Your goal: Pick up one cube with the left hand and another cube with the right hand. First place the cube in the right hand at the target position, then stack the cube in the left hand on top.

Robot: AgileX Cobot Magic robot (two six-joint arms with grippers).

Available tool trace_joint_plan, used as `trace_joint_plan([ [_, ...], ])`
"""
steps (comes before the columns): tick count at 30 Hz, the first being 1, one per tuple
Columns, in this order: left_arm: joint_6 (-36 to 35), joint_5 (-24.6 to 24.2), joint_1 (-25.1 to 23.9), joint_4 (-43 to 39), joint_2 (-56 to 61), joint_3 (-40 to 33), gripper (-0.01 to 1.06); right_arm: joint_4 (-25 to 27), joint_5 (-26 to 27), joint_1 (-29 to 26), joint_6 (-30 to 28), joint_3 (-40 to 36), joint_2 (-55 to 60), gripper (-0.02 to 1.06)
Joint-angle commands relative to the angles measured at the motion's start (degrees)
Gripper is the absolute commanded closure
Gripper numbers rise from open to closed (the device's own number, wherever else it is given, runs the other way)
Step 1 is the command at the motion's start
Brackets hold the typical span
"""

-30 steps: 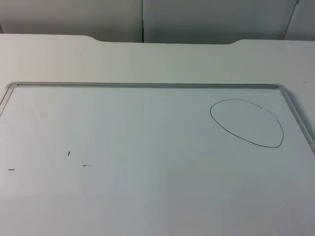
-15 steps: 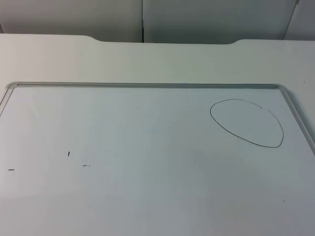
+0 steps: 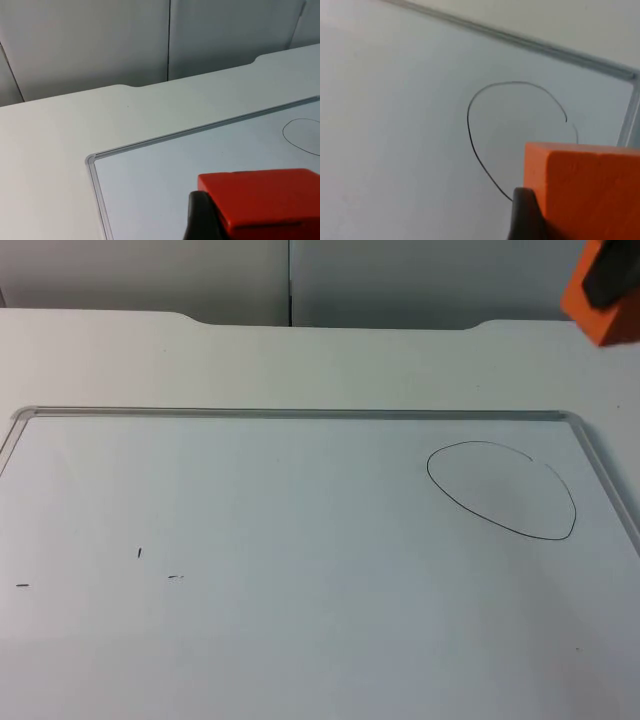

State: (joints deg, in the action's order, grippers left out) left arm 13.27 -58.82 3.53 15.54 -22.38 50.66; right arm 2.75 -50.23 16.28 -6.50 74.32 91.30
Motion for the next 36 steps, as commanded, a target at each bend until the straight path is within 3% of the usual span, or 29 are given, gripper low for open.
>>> trace_joint_plan([
  [1,-0.2,0.3,0.3,0.6,0.3,0.0,0.89,0.9,0.6,-0.4,-0.8,0.6,3.6,1.05],
  [9,-0.2,0.3,0.3,0.4,0.3,0.0,0.89,1.5,4.7,0.3,1.8,0.6,15.9,1.05],
  [19,-0.2,0.6,0.3,0.4,0.3,0.0,0.89,0.3,12.3,1.5,3.7,0.5,21.8,1.05],
  [36,-0.2,0.4,0.3,0.6,0.3,0.0,0.89,-2.8,14.1,1.5,6.5,0.5,27.5,1.05],
])
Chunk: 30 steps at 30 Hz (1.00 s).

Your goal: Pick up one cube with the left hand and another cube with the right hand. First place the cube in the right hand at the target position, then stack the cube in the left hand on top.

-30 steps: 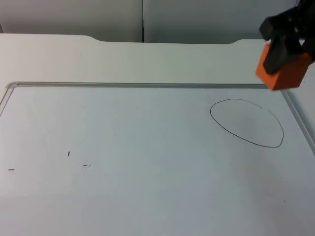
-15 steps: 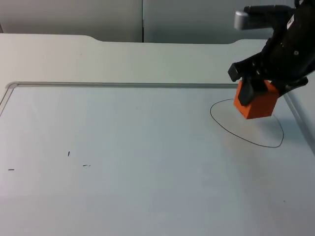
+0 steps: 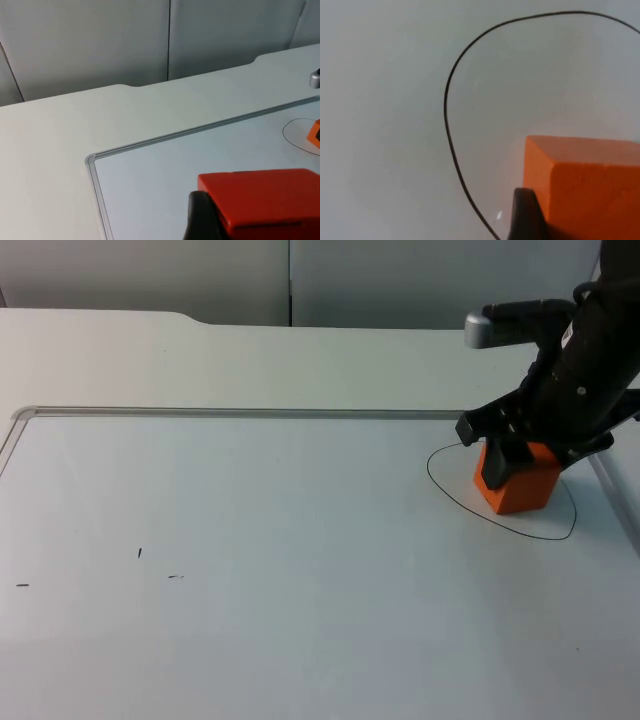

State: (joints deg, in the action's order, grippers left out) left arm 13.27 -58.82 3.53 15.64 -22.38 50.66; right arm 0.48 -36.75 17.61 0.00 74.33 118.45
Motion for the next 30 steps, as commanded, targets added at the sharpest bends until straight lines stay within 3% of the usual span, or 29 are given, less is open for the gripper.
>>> trace_joint_plan([
  [1,-0.2,0.3,0.3,0.5,0.3,0.0,0.89,-0.5,0.6,0.2,0.0,0.5,0.4,1.05],
  [6,-0.2,-0.2,0.3,0.6,0.3,0.0,0.89,-0.5,0.1,0.2,0.0,0.5,0.4,1.04],
  [9,-0.2,-0.5,0.3,0.6,0.3,0.0,0.89,-0.5,-0.3,0.2,0.0,0.5,0.4,0.96],
  [11,-0.2,-0.6,0.3,0.6,0.3,0.0,0.89,-0.2,-0.4,0.2,0.0,0.5,0.4,0.78],
  [12,-0.2,-0.6,0.3,0.6,0.3,0.0,0.89,0.0,-0.4,0.2,0.0,0.5,0.2,0.60],
  [13,-0.2,-0.6,0.3,0.6,0.3,0.0,0.89,0.0,-0.4,0.2,0.0,0.5,0.2,0.60],
  [17,-0.2,-0.6,0.3,0.6,0.3,0.0,0.89,1.0,-0.2,0.2,0.0,0.7,-1.5,0.07],
  [18,-0.2,-0.6,0.3,0.6,0.3,0.0,0.89,1.1,-0.4,0.2,0.0,1.2,-2.4,-0.01],
  [26,-0.2,-0.6,0.3,0.6,0.3,0.0,0.89,1.6,-6.4,0.2,0.0,5.5,-10.9,-0.01],
  [30,-0.2,0.3,0.3,0.6,0.3,0.0,0.89,4.1,-9.0,0.2,-5.0,7.8,-21.4,-0.01],
])
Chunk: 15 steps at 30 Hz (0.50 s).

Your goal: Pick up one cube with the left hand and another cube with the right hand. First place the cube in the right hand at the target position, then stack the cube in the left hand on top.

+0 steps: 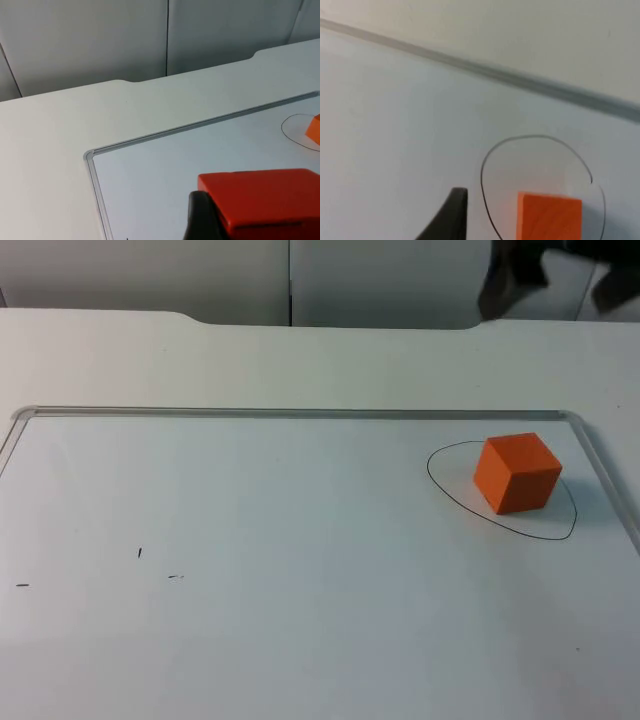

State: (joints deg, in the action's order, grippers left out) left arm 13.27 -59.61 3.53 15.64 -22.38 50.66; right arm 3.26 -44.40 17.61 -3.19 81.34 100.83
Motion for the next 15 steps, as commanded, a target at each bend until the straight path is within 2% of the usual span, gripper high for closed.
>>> trace_joint_plan([
  [1,-0.2,1.5,0.3,0.6,0.3,0.0,0.89,3.2,-1.3,0.2,-5.2,1.0,-7.7,0.00],
  [5,0.1,4.7,0.3,2.1,0.3,0.0,0.89,8.8,-0.6,0.2,-11.0,1.0,-22.3,0.00],
  [6,0.1,4.7,0.3,2.1,0.3,0.0,0.89,8.8,-0.6,0.2,-11.0,1.0,-22.3,0.00],
  [11,5.8,6.8,0.3,9.0,-3.2,0.0,0.89,9.5,-0.5,0.2,-13.0,0.2,-39.2,0.00],
  [12,5.8,6.8,0.3,9.0,-3.2,0.0,0.89,9.5,-0.5,0.2,-13.0,0.2,-39.2,0.00],
  [15,11.4,7.0,0.3,15.3,-7.2,0.0,0.89,9.2,-0.2,0.2,-14.0,-4.0,-47.5,0.00],
])
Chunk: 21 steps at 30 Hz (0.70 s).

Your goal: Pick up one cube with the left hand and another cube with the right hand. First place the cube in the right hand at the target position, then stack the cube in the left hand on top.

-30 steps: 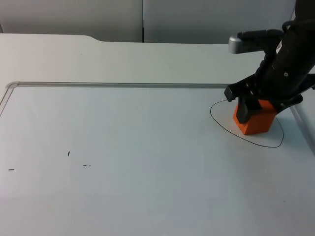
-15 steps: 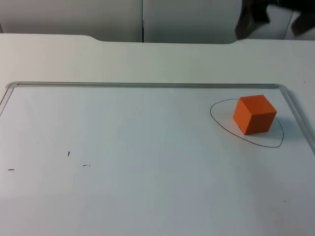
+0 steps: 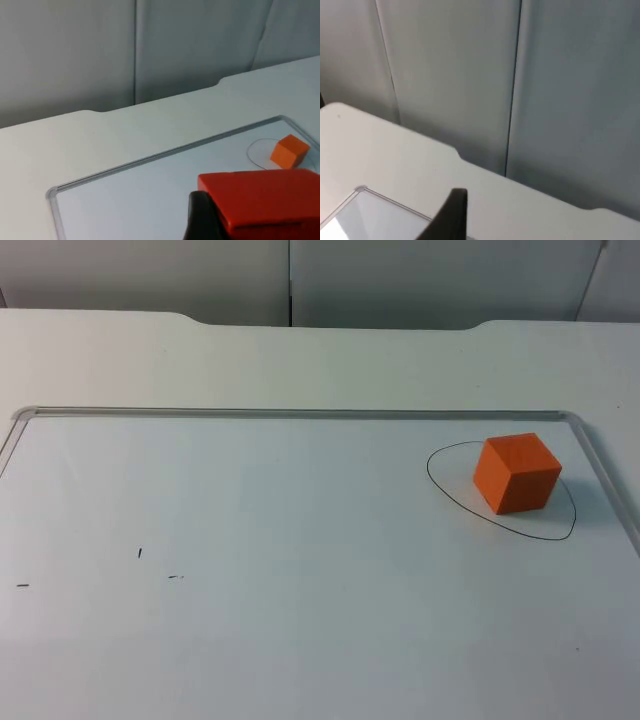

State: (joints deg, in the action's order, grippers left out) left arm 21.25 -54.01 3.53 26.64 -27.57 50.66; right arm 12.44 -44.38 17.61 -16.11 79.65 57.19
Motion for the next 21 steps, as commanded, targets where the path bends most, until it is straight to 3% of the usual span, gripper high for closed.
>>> trace_joint_plan([
  [1,5.2,1.6,0.3,6.6,-3.7,0.0,0.89,-0.4,-0.3,0.2,-1.0,-4.0,-6.5,0.00],
  [9,20.7,1.8,0.3,21.7,-14.3,0.0,0.89,-0.2,-0.6,0.2,0.0,-17.0,-19.3,0.00],
  [15,40.6,1.8,0.3,41.1,-27.1,0.0,0.89,-1.0,-0.9,0.2,1.1,-25.3,-29.6,0.00],
  [16,40.6,1.8,0.3,41.1,-27.1,0.0,0.89,-1.0,-0.9,0.2,1.1,-25.3,-29.6,0.00],
  [21,54.4,3.6,3.2,53.0,-37.5,0.0,0.89,-2.9,-1.8,0.2,1.2,-28.6,-34.7,0.00],
])
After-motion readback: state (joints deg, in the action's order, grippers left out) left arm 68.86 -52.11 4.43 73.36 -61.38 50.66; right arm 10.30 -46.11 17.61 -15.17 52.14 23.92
